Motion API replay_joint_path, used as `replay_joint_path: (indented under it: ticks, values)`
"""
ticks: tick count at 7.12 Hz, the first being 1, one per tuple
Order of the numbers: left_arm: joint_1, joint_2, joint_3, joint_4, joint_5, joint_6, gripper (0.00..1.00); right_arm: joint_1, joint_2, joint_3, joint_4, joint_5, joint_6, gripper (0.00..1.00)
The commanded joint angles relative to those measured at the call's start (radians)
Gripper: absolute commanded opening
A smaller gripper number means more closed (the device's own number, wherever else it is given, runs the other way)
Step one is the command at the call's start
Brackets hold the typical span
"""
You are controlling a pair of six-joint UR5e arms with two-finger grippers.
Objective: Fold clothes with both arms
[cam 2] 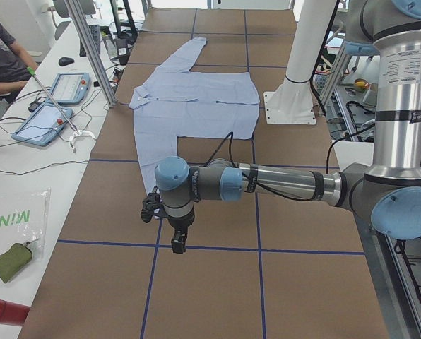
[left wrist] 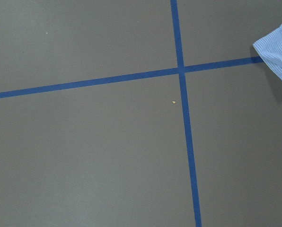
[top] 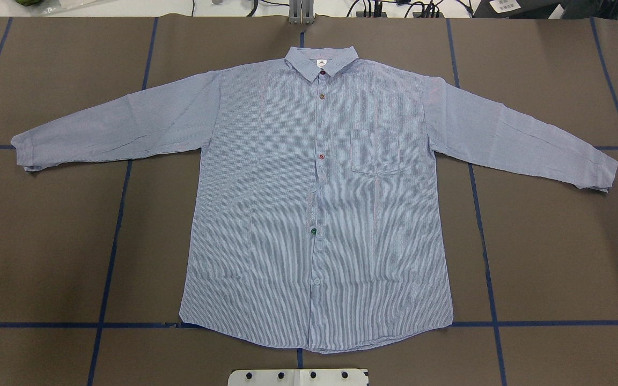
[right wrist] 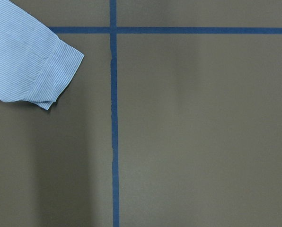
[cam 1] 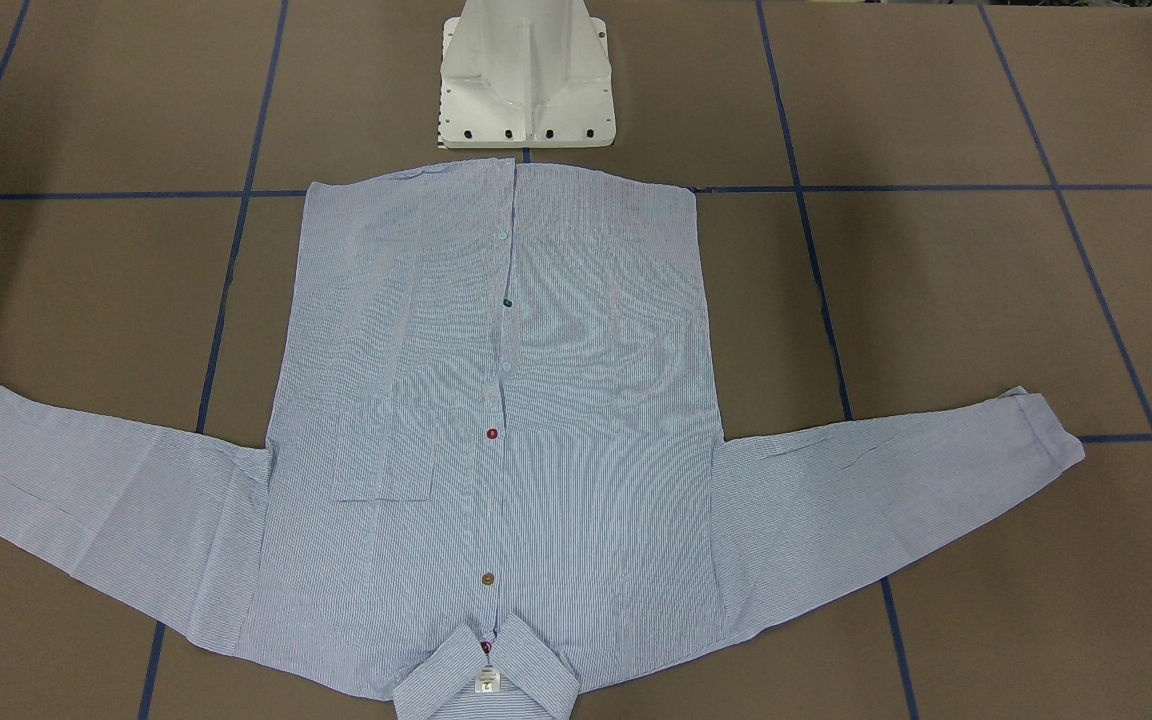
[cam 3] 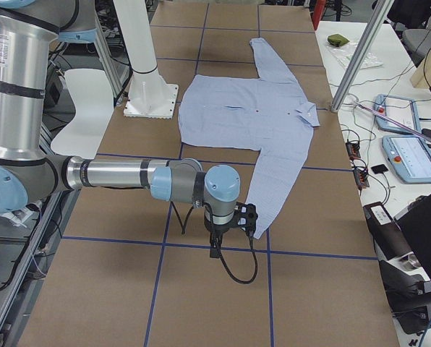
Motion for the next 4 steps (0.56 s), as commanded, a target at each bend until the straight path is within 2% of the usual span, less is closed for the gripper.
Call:
replay_joint_path:
  ticks: [1, 4]
  values:
    - [0.000, 0.000, -0.001, -0.002, -0.003, 0.001, 1.00, 0.000, 0.000, 0.001, -0.001, 0.003, 0.000, 1.00]
    - [0.000, -0.012, -0.008, -0.006, -0.003, 0.007, 1.00, 0.000, 0.011, 0.016, 0.009, 0.003, 0.000, 1.00]
